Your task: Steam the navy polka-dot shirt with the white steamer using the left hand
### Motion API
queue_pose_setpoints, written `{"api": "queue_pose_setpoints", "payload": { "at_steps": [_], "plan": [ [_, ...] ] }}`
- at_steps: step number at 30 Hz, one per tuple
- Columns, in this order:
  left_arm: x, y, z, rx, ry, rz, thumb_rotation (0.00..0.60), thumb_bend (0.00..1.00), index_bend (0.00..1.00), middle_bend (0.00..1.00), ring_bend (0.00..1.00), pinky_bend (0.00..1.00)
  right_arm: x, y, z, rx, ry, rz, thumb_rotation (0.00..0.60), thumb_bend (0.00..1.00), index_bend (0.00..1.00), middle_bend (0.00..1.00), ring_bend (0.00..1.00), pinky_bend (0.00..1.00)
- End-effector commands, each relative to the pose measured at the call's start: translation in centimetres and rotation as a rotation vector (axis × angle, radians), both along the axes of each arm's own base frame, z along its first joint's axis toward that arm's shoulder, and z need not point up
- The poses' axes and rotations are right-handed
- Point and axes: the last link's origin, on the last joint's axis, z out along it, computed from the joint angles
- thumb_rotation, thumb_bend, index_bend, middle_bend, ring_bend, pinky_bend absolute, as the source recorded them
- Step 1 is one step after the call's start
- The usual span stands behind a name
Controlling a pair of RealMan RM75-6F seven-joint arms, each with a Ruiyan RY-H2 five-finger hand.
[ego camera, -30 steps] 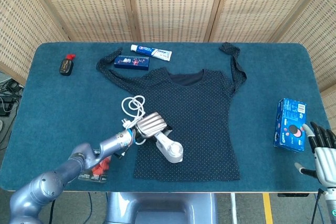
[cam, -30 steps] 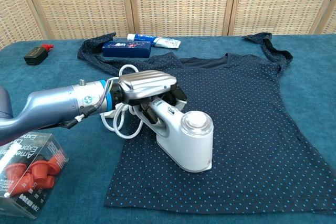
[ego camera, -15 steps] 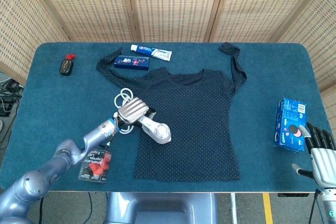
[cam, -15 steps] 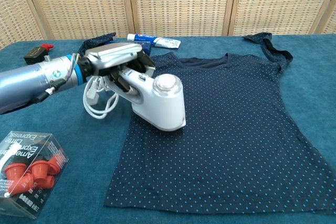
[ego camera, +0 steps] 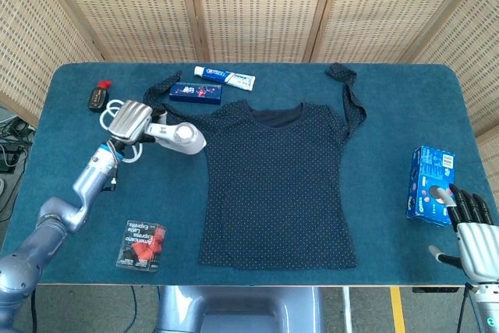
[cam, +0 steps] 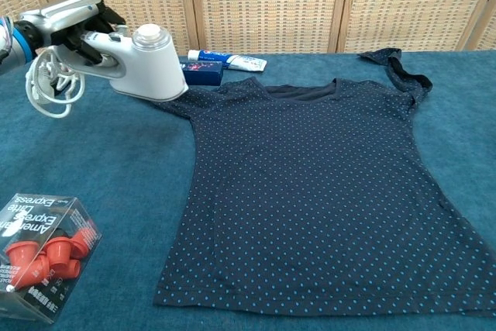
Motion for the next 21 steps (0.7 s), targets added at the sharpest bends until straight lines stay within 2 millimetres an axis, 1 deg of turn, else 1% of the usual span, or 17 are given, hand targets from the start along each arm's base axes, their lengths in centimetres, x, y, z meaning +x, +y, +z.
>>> {"api": "queue_pose_setpoints", "payload": {
  "at_steps": [1,3,6,10,18,20,21],
  "plan": [
    [-2.0,0.7,1.6,0.042,0.009,0.091,0.600,0.71,1.00,0.85,0.74,0.91,0.2,0.0,-0.3,0.008,0.002,0.007,0.600,0.00,0.03,0.00,0.00,0.00],
    [-2.5,0.7,1.3,0.036,0.005,0.124,0.600,0.71,1.00,0.85,0.74,0.91,0.3,0.0,-0.4,0.013,0.003,0.009,0.600,0.00,0.03,0.00,0.00,0.00],
    [-3.0,0.5,0.2,0.011,0.015,0.150,0.600,0.71,1.00,0.85,0.74,0.91,0.3,-0.1,-0.6,0.023,-0.002,0.004,0.600,0.00,0.03,0.00,0.00,0.00],
    [-3.1,0.4,-1.1,-0.017,0.029,0.168,0.600,0.71,1.00,0.85,0.74,0.91,0.2,-0.1,-0.8,0.025,0.000,-0.005,0.600,0.00,0.03,0.00,0.00,0.00],
    [-3.4,0.0,-3.0,-0.052,0.042,0.203,0.600,0.69,1.00,0.85,0.74,0.91,0.0,-0.2,-0.7,0.023,-0.001,-0.014,0.600,0.00,0.03,0.00,0.00,0.00],
    [-3.5,-0.2,-3.5,-0.062,0.042,0.209,0.600,0.63,1.00,0.85,0.74,0.91,0.0,-0.2,-0.7,0.022,-0.003,-0.015,0.600,0.00,0.03,0.00,0.00,0.00],
    [-3.5,-0.2,-3.7,-0.066,0.041,0.210,0.600,0.55,0.99,0.85,0.74,0.90,0.0,-0.2,-0.7,0.022,-0.003,-0.015,0.600,0.00,0.03,0.00,0.00,0.00]
  ]
}}
